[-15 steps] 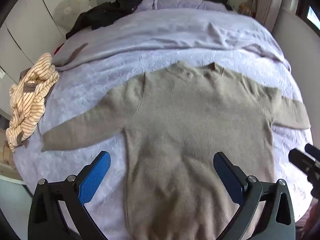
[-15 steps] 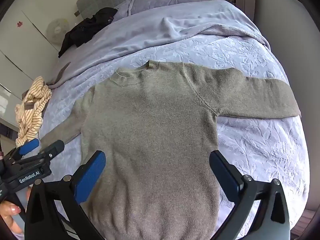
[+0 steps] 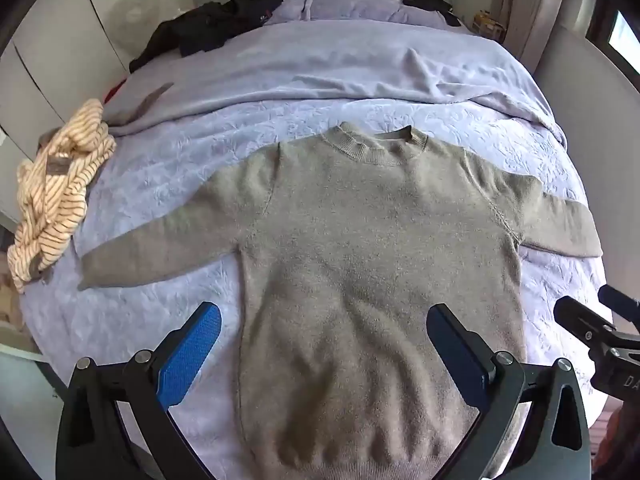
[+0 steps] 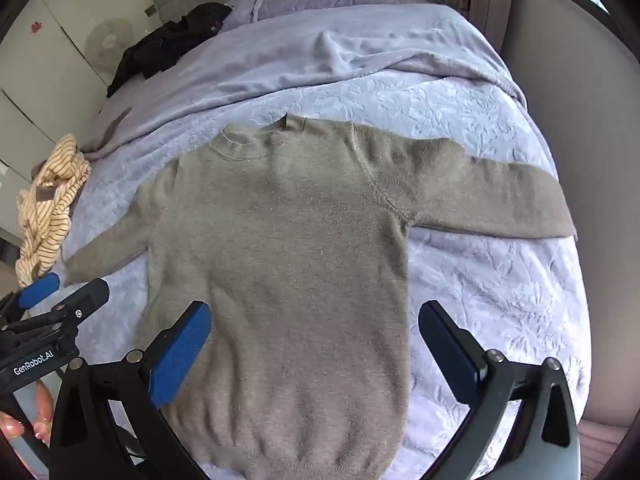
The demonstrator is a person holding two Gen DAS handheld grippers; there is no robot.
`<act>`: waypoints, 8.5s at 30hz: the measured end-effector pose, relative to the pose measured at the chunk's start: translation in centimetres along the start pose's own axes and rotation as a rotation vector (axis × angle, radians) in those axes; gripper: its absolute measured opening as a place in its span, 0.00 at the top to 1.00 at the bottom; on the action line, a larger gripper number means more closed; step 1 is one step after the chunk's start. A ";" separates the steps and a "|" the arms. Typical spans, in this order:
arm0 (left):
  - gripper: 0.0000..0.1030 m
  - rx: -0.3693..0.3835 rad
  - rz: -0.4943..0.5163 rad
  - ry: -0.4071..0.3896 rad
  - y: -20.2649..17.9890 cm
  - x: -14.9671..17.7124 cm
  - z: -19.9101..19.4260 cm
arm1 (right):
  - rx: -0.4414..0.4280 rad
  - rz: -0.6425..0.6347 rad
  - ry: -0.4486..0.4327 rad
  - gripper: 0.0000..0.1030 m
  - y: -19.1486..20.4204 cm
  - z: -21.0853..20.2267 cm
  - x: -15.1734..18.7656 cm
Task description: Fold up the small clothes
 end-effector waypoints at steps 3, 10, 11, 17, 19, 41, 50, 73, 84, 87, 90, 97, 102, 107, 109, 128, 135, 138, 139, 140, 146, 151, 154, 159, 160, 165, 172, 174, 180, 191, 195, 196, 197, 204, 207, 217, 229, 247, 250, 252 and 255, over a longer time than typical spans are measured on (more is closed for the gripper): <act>0.00 0.032 0.002 0.021 -0.2 0.2 0.0 | -0.004 -0.004 0.004 0.00 -0.1 0.0 -0.2; 0.00 0.058 0.022 -0.108 -1.5 1.8 -2.4 | 0.002 -0.002 0.010 0.00 -0.2 -0.3 0.1; 0.00 0.066 0.028 -0.104 -1.7 2.0 -2.6 | 0.007 0.001 0.011 0.00 -0.2 -0.3 0.1; 0.00 0.046 0.047 -0.074 -2.9 3.1 -2.6 | 0.031 -0.004 -0.011 0.00 0.0 -1.0 0.0; 0.00 0.026 0.043 -0.078 -3.0 3.3 -2.9 | 0.035 -0.008 -0.014 0.00 -0.1 -1.2 0.2; 0.00 -0.085 -0.008 -0.034 -2.2 4.0 -2.8 | 0.061 -0.008 -0.041 0.00 0.2 -2.2 1.0; 0.00 -0.089 0.007 -0.032 -2.7 4.2 -2.8 | 0.054 -0.008 -0.042 0.00 0.3 -2.1 0.9; 0.00 -0.034 -0.038 0.013 -1.7 4.2 -1.8 | 0.040 -0.019 -0.015 0.00 0.8 -1.3 0.9; 0.00 -0.055 -0.038 0.045 -1.6 4.2 -1.2 | 0.039 -0.023 -0.009 0.00 0.9 -1.1 0.9; 0.00 -0.039 -0.046 0.055 -1.4 4.2 -1.0 | 0.040 -0.031 -0.009 0.00 0.9 -1.1 1.0; 0.00 -0.043 -0.053 0.058 -1.0 4.4 -0.8 | 0.041 -0.036 -0.011 0.00 1.0 -1.1 1.1; 0.00 -0.030 -0.060 0.068 0.1 4.6 0.0 | 0.064 -0.013 0.008 0.00 0.9 -0.5 1.1; 0.00 -0.017 -0.047 0.076 1.2 4.4 0.9 | 0.063 0.006 0.031 0.00 1.2 0.2 1.3; 0.00 0.022 -0.011 0.093 2.3 3.7 2.6 | 0.063 0.027 0.027 0.00 2.2 0.9 1.3; 0.00 0.036 0.017 0.107 2.7 3.3 3.5 | 0.069 0.036 0.026 0.00 2.7 1.5 1.3; 0.00 0.113 0.093 0.127 10.5 1.2 6.7 | 0.103 0.060 0.083 0.00 11.9 5.4 0.2; 0.00 0.120 0.009 0.130 14.2 0.9 8.4 | 0.107 -0.021 0.104 0.00 15.5 6.2 -0.7; 0.00 0.135 -0.042 0.119 16.3 0.7 9.2 | 0.101 -0.065 0.116 0.00 17.1 6.9 -0.9; 0.00 0.146 -0.061 0.115 17.0 0.6 9.4 | 0.098 -0.080 0.122 0.00 17.7 7.2 -1.0; 0.00 0.161 -0.083 0.109 17.8 0.5 9.8 | 0.094 -0.097 0.127 0.00 18.4 7.6 -1.1; 0.00 0.275 -0.323 0.062 26.3 -0.1 13.4 | 0.074 -0.206 0.166 0.00 23.3 10.1 -1.6; 0.00 0.397 -0.619 -0.005 36.3 1.0 17.7 | 0.024 -0.273 0.191 0.00 27.2 11.8 -1.7; 0.00 0.488 -0.748 -0.011 40.4 2.5 20.7 | -0.004 -0.291 0.217 0.00 28.7 13.1 -1.5; 0.00 0.594 -0.802 -0.041 42.8 2.7 23.8 | -0.018 -0.307 0.248 0.00 30.0 14.8 -1.2; 0.00 0.598 -0.799 -0.056 43.1 2.1 24.0 | -0.017 -0.308 0.254 0.00 30.0 15.0 -1.2; 0.00 0.633 -0.772 -0.164 43.9 -0.4 22.3 | -0.012 -0.304 0.266 0.00 30.5 15.5 -1.3; 0.72 0.434 -0.741 -0.055 43.3 -2.0 24.3 | -0.018 -0.305 0.266 0.00 30.9 15.4 -1.3; 0.88 0.447 -0.747 -0.054 43.6 -1.7 24.6 | -0.026 -0.295 0.262 0.00 30.8 15.2 -1.2; 0.90 0.407 -0.633 -0.175 41.6 -3.1 20.5 | -0.080 -0.225 0.253 0.00 28.4 14.3 -0.8; 0.90 0.570 -0.352 -0.349 27.7 -10.8 10.6 | -0.131 -0.112 0.191 0.00 20.1 11.4 -1.3; 0.90 0.604 -0.209 -0.338 17.9 -14.0 9.6 | -0.143 -0.051 0.152 0.00 15.1 9.8 -1.6; 0.90 0.614 -0.182 -0.328 15.7 -14.6 9.7 | -0.143 -0.029 0.142 0.00 13.4 9.5 -1.6; 0.90 0.625 -0.147 -0.314 13.1 -15.1 9.9 | -0.141 -0.013 0.137 0.00 12.1 9.3 -1.5; 0.90 0.549 0.110 -0.162 -4.2 -15.8 15.1 | -0.109 0.162 0.124 0.00 1.5 9.5 -0.2; 0.89 0.431 0.157 -0.088 -8.0 -14.7 18.0 | -0.097 0.211 0.137 0.00 -1.3 10.4 0.3; 0.14 0.254 0.205 -0.161 -4.5 -11.4 13.6 | -0.047 0.190 0.112 0.00 -3.6 11.1 -1.8; 0.14 0.039 -0.174 -0.058 14.3 -13.7 18.5 | 0.354 -0.522 -0.079 0.00 13.6 15.6 -11.6; 0.14 0.037 -0.177 -0.009 14.6 -13.7 21.1 | -0.382 0.368 -0.042 0.21 -7.1 18.1 -14.3; 0.14 0.020 -0.170 0.010 14.4 -13.7 21.9 | -0.485 0.410 -0.045 0.21 -7.6 18.3 -13.5; 0.14 0.013 -0.175 0.024 14.2 -13.5 22.4 | -0.514 0.423 -0.025 0.25 -7.2 19.0 -13.6; 0.14 0.011 -0.177 0.019 13.7 -13.7 21.9 | -0.506 0.441 0.009 0.94 -6.7 20.1 -14.6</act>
Point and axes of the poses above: each gripper's, at about its wrist camera, not at the fingertips, and z roughly the way its jaws point, y to its left, x to its underside, the point moved 3 cm from there along z, roughly the way its jaws point, and after that the axes turned 14 degrees about y, right-handed, at the moved point
